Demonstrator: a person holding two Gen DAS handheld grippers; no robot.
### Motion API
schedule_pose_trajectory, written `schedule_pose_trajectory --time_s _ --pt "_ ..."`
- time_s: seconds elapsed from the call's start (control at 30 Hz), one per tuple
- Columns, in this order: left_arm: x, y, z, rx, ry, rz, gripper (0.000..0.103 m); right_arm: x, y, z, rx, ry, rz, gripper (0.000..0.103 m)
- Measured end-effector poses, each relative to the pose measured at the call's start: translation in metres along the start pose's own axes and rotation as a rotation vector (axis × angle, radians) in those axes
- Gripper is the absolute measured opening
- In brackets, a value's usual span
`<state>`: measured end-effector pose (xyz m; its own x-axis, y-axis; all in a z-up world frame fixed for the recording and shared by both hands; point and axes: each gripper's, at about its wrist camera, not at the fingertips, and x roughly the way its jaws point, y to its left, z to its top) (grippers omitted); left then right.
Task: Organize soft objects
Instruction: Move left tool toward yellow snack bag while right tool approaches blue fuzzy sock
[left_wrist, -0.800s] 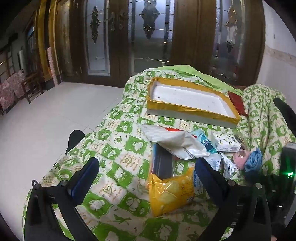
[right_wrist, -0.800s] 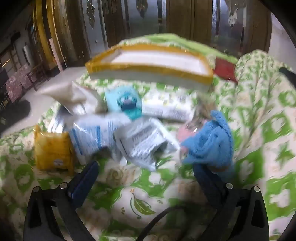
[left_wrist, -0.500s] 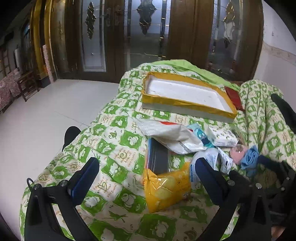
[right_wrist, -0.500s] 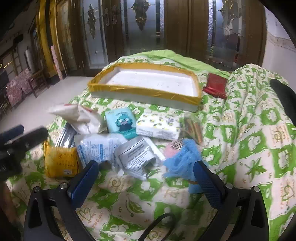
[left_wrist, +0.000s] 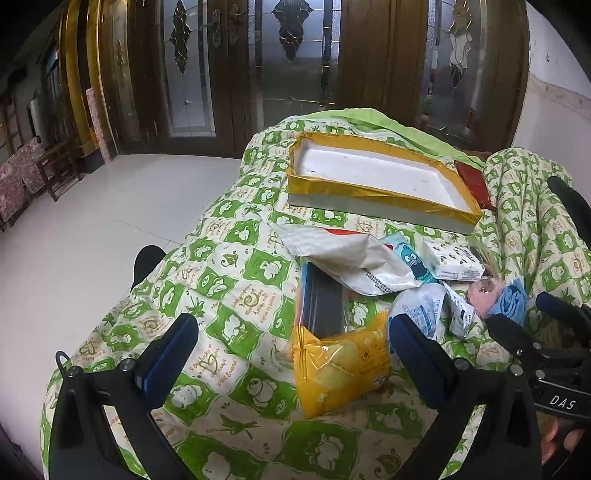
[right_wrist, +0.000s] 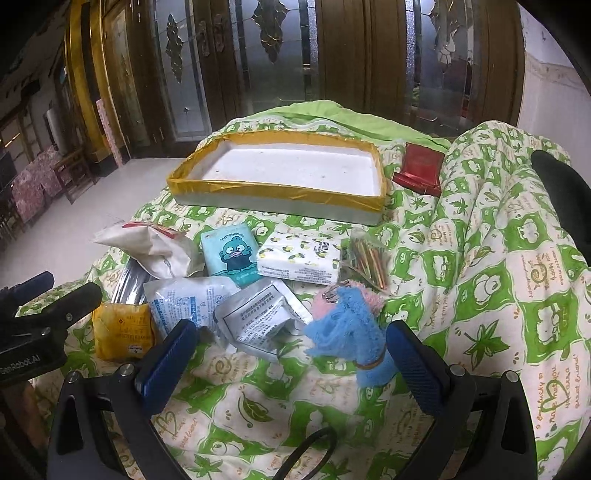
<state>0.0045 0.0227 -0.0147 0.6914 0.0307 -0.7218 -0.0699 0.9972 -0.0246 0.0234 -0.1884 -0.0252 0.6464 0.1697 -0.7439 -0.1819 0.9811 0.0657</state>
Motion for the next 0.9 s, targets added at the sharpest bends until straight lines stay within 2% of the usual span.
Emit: schedule_pose_trajectory --time_s 0.53,0.7,0.9 --pt "0.0025 -0.0047 -0.0022 0.015 0.005 -0.006 0.103 0.0012 -0.0027 0.0018 0.017 0.055 0.032 0.103" --pt "0.0027 -0.0048 -0.0018 0.015 0.005 -0.005 0.103 -0.0006 -0.0015 -0.0025 0.005 0.000 0.027 0.103" --pt "0.0028 -0.0046 -0.0015 0.013 0.007 -0.008 0.103 -0.0007 -0.0036 0.0022 0.003 0.009 0.023 0.103"
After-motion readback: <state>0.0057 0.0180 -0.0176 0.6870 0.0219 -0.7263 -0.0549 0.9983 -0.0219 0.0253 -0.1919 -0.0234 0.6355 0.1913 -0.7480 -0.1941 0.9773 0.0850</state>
